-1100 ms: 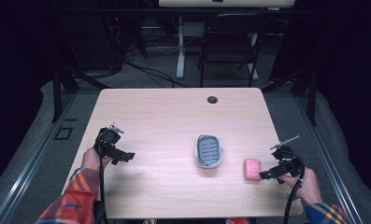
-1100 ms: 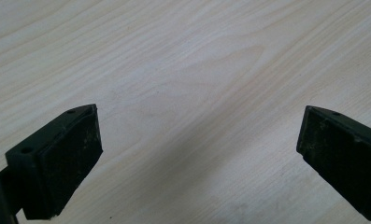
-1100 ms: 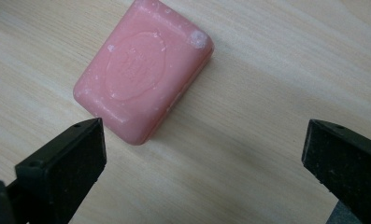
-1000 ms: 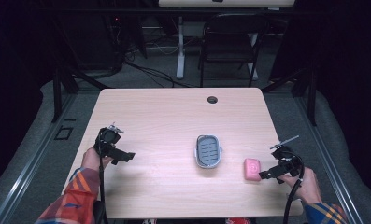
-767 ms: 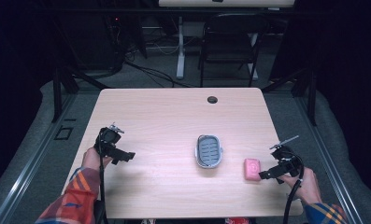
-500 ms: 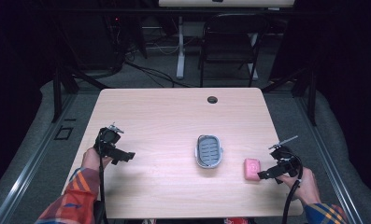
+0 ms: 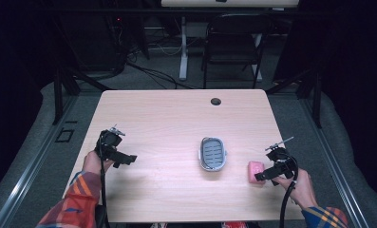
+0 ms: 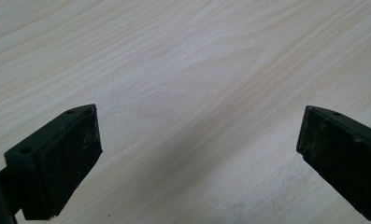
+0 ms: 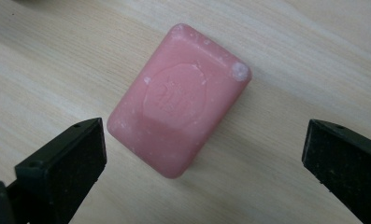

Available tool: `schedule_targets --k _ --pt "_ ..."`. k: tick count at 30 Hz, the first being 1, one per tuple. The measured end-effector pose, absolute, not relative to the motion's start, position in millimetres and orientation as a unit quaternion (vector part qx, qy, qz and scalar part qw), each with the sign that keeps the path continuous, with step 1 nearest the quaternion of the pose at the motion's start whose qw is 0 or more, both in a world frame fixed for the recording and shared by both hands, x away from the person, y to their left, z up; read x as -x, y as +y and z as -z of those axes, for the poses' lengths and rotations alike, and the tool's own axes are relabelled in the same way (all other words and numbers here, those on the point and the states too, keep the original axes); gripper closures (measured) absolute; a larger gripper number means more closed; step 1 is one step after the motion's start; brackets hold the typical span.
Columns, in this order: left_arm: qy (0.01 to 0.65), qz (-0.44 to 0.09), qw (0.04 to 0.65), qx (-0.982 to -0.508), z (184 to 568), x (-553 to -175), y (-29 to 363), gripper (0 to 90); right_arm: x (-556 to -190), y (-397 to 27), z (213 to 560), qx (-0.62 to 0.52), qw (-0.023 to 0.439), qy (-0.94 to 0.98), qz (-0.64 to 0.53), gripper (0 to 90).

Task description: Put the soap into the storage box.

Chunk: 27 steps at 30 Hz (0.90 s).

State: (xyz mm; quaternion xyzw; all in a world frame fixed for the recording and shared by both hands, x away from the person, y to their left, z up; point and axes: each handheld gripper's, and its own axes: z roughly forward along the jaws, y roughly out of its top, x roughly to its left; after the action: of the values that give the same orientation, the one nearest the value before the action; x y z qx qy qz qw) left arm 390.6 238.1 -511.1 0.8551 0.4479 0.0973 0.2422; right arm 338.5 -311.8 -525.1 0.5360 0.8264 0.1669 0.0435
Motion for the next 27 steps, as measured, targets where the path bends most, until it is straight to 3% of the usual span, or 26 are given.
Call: schedule_targets --k 12,23,27 --pt "0.444 -0.099 0.237 -0.858 513 -393 234 0.0 -352 -285 535 -0.525 0.056 0.839 -0.131 0.4" --pt "0.45 -0.1 0.236 -0.856 512 -390 237 0.0 -356 -279 539 -0.507 0.049 0.853 -0.113 22.2" --pt "0.449 -0.101 0.232 -0.857 513 -392 236 0.0 -354 -279 539 -0.502 0.054 0.857 -0.106 33.8"
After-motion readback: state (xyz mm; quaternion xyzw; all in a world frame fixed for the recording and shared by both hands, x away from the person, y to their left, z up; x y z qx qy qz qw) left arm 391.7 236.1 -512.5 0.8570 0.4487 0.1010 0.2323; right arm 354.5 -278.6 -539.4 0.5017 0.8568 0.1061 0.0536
